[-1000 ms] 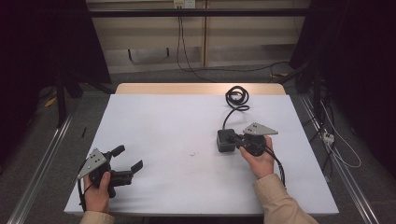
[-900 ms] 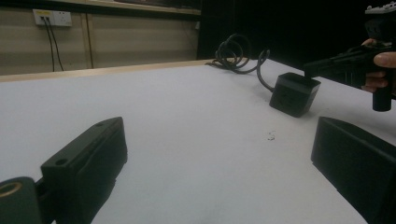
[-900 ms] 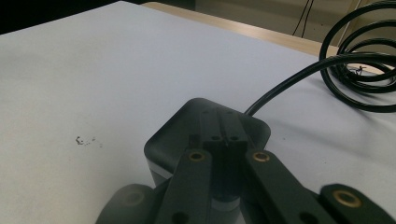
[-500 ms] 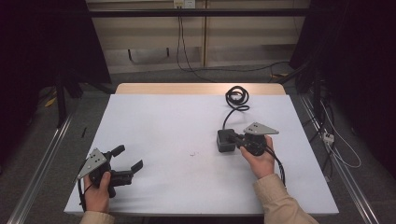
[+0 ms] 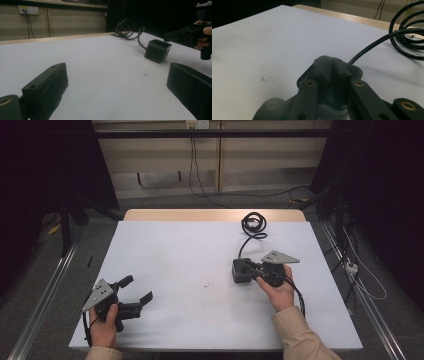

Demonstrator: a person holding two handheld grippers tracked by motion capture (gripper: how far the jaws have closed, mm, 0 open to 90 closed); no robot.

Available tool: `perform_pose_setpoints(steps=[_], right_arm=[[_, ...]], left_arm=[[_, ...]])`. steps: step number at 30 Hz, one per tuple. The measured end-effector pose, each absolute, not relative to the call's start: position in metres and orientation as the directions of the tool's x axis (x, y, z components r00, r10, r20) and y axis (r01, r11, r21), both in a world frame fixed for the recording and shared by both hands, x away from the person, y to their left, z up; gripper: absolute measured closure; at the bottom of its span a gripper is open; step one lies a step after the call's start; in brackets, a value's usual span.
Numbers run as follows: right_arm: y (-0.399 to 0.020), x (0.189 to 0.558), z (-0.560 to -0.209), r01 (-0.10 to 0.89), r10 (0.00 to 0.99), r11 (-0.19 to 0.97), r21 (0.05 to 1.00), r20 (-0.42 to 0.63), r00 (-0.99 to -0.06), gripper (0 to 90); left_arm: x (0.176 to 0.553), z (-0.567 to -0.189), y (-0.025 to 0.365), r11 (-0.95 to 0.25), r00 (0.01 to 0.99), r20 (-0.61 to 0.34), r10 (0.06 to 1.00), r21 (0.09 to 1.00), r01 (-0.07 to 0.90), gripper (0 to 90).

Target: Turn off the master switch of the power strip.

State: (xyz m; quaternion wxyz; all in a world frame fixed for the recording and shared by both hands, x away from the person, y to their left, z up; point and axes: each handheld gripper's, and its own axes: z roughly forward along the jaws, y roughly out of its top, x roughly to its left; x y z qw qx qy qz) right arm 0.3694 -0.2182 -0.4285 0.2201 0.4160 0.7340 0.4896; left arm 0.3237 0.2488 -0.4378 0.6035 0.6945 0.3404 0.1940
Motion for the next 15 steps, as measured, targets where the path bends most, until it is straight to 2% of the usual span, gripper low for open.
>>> perform_pose_setpoints(steps=[10,15], right_arm=[[-0.2167,0.368,-0.4264,0.403,0.817,0.173,0.899,0.097,-0.568,76.2],[-0.2182,0.3677,-0.4259,0.419,0.82,0.15,0.896,0.124,-0.558,68.3]], left_arm=[[0.3237,-0.4373,0.2481,-0.035,0.693,-0.144,0.706,0.971,0.237,3.4],[0.3246,-0.4374,0.2471,-0.035,0.695,-0.144,0.705,0.971,0.237,3.4]])
